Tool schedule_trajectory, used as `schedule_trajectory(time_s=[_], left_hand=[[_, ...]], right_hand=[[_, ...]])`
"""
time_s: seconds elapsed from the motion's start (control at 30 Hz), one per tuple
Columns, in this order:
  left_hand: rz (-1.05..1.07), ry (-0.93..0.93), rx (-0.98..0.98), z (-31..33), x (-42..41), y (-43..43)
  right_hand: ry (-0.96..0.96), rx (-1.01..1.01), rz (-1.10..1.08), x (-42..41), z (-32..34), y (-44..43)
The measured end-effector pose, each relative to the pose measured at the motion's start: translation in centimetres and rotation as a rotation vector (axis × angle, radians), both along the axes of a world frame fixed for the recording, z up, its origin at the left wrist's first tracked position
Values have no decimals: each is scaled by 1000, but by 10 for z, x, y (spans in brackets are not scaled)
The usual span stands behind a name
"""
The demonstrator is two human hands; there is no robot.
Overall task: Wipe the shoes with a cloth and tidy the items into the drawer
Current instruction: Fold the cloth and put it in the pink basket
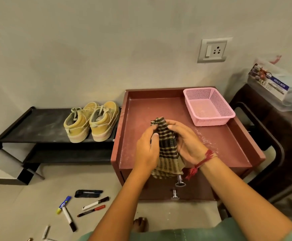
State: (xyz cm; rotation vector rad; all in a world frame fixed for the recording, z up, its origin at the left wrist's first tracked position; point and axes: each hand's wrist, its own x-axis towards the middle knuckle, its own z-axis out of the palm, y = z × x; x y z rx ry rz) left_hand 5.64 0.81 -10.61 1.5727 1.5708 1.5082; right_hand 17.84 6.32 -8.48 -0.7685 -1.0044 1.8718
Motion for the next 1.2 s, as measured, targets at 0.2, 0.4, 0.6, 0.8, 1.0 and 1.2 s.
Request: schedule_trajectory(time_s=[0.2, 0.4, 0.6, 0.8, 1.0, 1.2], left_hand=[[115, -149, -6, 7, 6, 3], [261, -59, 14, 5, 7, 8], [323, -84, -30, 5, 6, 12], [65, -190, 0, 2, 10, 12], [-76, 90, -108, 4, -9, 20], [-88, -317, -265, 13, -37, 25]], right_hand=[[-97, 106, -15, -8, 1, 0], [-258, 106, -275, -15, -7, 9], [-85, -144, -323, -10, 3, 4], [-51, -10, -164, -10, 10, -9], [-121, 55, -101, 4, 10, -5], [-93, 117, 75, 23, 20, 4]])
